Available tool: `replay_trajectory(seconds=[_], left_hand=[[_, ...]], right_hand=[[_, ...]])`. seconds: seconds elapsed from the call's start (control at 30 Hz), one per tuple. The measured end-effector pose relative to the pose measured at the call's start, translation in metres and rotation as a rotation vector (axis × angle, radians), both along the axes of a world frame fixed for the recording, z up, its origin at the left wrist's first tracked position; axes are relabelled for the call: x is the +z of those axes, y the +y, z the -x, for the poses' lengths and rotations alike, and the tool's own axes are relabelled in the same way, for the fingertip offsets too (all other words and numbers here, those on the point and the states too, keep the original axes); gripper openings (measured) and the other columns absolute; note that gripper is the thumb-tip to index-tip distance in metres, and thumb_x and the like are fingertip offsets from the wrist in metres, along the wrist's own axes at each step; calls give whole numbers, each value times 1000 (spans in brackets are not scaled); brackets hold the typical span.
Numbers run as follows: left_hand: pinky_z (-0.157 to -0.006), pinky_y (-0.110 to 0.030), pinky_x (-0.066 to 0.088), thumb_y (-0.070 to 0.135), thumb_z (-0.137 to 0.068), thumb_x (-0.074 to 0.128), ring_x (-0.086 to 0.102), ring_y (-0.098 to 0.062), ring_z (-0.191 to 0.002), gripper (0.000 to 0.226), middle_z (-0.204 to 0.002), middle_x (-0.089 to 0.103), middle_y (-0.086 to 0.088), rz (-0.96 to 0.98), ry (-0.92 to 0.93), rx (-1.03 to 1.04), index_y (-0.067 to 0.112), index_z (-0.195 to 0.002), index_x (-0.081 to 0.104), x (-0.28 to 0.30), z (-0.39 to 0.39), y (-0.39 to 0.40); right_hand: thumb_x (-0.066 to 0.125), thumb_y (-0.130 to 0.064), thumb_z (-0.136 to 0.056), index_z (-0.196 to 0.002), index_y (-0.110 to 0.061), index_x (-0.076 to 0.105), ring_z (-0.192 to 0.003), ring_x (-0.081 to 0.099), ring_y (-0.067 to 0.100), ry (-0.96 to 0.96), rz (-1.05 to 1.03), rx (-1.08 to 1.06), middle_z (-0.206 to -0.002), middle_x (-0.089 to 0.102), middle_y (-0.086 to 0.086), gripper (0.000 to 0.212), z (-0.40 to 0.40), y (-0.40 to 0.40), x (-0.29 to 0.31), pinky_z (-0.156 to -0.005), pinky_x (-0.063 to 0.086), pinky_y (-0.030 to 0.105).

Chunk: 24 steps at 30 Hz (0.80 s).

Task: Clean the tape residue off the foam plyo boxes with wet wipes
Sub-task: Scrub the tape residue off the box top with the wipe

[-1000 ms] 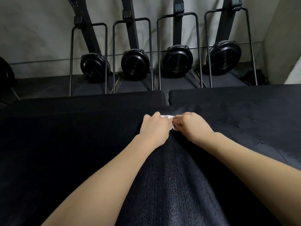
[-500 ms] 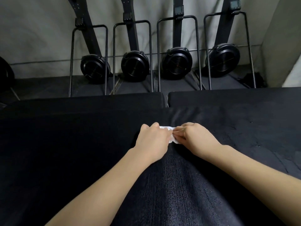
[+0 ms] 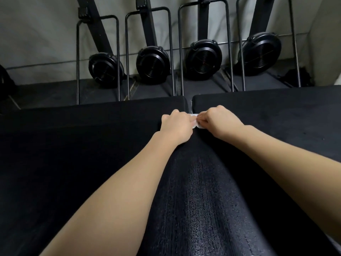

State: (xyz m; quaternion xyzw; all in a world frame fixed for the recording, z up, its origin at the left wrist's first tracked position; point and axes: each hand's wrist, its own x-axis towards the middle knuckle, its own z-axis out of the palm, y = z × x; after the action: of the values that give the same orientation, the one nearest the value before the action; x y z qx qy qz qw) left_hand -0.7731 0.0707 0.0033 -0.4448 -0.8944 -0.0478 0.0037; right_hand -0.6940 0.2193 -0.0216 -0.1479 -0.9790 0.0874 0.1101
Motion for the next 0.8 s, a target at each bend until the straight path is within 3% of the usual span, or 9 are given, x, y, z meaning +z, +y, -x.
replay_trajectory(seconds=[0.13,0.23,0.33,0.4,0.47,0.53,0.6,0.67,0.8], left_hand=[[-94,-38,31,20,-104,38,41,-19,-116,35,-112,63,8,-46,-61,-31,37,-124,61,2,-21,28],[-101,-42,30,24,-105,38,40,-20,-118,34,-113,61,4,-56,-106,-17,34,-123,65,6,-30,33],[-99,-44,32,26,-104,39,46,-20,-109,30,-94,60,6,-33,-59,-49,31,-105,69,12,-44,18],[-96,-44,34,26,-103,40,48,-21,-102,28,-80,51,9,-3,19,-86,29,-100,68,11,-58,2],[-93,-44,35,30,-103,39,48,-20,-97,28,-73,47,9,15,79,-141,29,-103,67,10,-78,-17],[-92,-43,36,35,-104,37,48,-19,-93,30,-70,47,9,19,126,-207,30,-108,67,10,-98,-37],[-90,-39,35,36,-105,35,46,-17,-86,31,-67,43,9,22,162,-267,30,-111,65,9,-112,-51],[-85,-37,34,36,-105,34,39,-17,-79,32,-63,34,10,13,192,-292,27,-109,64,8,-117,-57],[-84,-40,36,32,-104,36,42,-16,-85,26,-63,37,9,13,162,-227,28,-102,62,11,-99,-33]], right_hand=[[28,-63,-73,-96,-29,72,-82,65,28,37,39,-66,-98,71,-1,61,-19,29,-3,-76,58,44],[41,-56,-88,-96,-23,74,-82,64,29,34,1,-55,-95,72,3,47,-26,36,-4,-73,57,43],[54,-41,-96,-87,-16,74,-78,62,29,35,-33,15,-86,70,7,33,-43,24,2,-70,55,41],[53,-42,-96,-81,-14,72,-74,62,29,37,-59,88,-78,66,7,37,-63,8,5,-67,52,40],[39,-58,-94,-78,-18,69,-73,61,26,39,-75,121,-74,63,4,52,-92,-10,7,-65,52,39],[19,-68,-90,-86,-22,71,-80,60,19,13,-113,131,-80,67,-3,69,-118,-27,4,-73,53,36],[13,-65,-93,-97,-27,73,-90,59,15,-29,-167,148,-91,71,-10,71,-136,-38,-2,-89,50,31],[28,-54,-100,-100,-29,75,-93,60,13,1,-179,177,-96,72,-13,53,-140,-39,-6,-104,40,25],[49,-35,-101,-105,-27,74,-101,63,14,41,-240,133,-105,72,-10,26,-109,-16,-15,-116,22,28]])
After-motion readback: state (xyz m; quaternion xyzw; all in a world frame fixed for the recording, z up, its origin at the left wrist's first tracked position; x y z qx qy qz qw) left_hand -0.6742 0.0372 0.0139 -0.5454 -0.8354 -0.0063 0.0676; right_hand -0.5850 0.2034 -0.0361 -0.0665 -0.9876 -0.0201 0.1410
